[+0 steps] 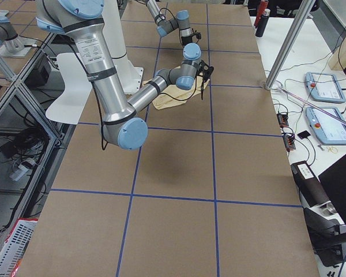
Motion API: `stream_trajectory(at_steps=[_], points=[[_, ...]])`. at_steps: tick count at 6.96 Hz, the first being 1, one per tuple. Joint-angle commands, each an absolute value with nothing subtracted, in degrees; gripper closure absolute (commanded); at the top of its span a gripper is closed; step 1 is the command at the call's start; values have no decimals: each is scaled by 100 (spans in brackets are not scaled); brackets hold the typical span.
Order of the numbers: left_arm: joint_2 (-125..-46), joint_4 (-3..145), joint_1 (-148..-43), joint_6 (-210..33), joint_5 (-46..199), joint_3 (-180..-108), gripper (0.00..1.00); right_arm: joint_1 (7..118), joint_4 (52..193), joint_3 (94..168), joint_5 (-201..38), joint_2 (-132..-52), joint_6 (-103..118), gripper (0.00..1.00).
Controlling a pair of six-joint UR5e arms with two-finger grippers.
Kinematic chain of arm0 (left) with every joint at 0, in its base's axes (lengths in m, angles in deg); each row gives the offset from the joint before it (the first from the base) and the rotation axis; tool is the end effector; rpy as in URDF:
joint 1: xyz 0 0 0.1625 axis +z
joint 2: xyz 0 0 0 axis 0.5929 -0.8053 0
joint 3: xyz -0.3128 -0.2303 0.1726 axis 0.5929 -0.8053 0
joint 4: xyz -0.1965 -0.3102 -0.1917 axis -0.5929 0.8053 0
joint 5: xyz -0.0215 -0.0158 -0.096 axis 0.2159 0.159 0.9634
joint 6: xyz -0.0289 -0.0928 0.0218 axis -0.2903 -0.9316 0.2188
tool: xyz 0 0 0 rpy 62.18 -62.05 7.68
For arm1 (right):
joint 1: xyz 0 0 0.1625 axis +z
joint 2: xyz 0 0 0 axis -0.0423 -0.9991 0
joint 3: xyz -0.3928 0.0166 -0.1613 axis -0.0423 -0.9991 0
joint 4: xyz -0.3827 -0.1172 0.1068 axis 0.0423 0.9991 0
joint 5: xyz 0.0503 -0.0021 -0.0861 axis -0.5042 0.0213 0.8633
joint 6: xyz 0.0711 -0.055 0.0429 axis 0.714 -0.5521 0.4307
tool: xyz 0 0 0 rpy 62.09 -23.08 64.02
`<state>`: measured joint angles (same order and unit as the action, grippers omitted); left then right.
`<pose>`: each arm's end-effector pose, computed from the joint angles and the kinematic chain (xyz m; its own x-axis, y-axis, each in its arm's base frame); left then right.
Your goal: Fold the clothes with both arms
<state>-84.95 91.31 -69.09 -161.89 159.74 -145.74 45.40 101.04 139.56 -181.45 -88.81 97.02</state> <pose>0.4718 -0.4308 0.3660 0.3328 -0.1717 -0.9272 0.3081 0.9491 -0.0652 -0.3876 -0.4694 0.2624 0.1863 0.4863 0.8537 -0.2600 0.8623 -0.4345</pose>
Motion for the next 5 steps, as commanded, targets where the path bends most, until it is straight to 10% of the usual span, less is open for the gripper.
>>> stream_trajectory(at_steps=[1,5], points=[[-8538,8931,-6897,-16189,15980,-14647,32,4540,10105,13954,-18145,-8884,9702,0],[-8564,8931,-6827,-16198,15963,-14560,39,4540,10105,13971,-18145,-8884,9702,0]])
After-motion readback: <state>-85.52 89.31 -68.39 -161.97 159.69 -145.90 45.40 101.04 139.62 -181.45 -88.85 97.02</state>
